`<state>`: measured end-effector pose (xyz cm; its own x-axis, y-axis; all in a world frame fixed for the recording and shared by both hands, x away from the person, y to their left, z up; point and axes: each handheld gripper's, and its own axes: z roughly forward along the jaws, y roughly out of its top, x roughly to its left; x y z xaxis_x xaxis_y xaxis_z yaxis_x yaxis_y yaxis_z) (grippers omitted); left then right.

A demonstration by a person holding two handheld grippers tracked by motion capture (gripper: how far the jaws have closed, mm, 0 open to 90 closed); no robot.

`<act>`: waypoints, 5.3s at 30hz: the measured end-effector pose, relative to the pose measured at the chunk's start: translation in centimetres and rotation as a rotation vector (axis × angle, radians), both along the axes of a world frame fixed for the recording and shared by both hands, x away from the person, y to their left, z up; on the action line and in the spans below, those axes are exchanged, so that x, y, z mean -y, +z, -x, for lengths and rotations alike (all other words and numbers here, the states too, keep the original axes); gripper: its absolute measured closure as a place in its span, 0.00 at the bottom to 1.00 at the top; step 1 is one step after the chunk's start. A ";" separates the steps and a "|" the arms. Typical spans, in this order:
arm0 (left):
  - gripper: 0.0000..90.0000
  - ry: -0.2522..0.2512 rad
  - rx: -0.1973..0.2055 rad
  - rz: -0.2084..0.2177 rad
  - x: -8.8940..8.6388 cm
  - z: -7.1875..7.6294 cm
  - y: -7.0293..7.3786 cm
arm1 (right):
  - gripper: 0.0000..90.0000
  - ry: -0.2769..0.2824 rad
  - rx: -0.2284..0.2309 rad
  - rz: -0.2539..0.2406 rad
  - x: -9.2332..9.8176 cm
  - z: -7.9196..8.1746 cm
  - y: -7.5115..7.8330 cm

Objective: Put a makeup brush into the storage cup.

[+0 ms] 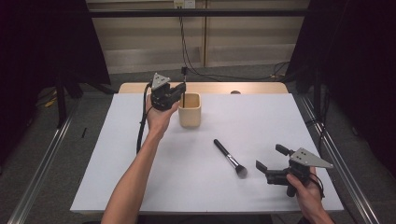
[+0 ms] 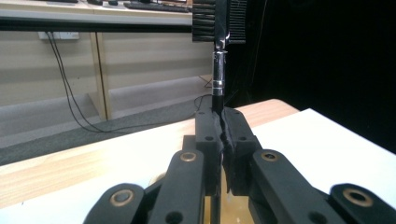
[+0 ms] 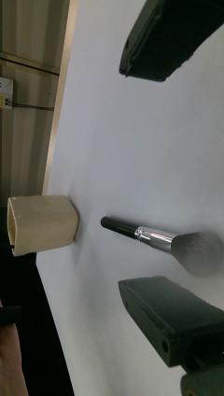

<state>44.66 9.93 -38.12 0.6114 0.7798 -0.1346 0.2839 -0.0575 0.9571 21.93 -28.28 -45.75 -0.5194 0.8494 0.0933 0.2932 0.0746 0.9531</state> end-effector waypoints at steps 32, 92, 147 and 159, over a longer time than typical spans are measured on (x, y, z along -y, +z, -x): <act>0.96 0.006 -0.052 -0.011 -0.6 0.3 -2.6 | 0.00 0.003 0.000 0.003 -0.1 -0.1 0.0; 0.05 -0.012 -0.043 -0.088 -3.9 4.6 -2.4 | 0.00 0.013 0.004 0.007 -0.2 -0.1 0.0; 0.04 0.036 0.058 -0.012 -11.8 14.7 -3.3 | 0.00 0.003 -0.001 0.002 -0.3 -0.3 -0.1; 0.04 0.047 0.061 -0.034 -13.7 16.9 -3.8 | 0.00 0.001 0.002 0.004 -0.3 -0.3 -0.1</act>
<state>27.77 23.62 -41.88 0.5798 0.8116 -0.0718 0.2288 -0.0776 0.9704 22.23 -28.02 -45.80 -0.5204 0.8493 0.0886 0.2915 0.0792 0.9533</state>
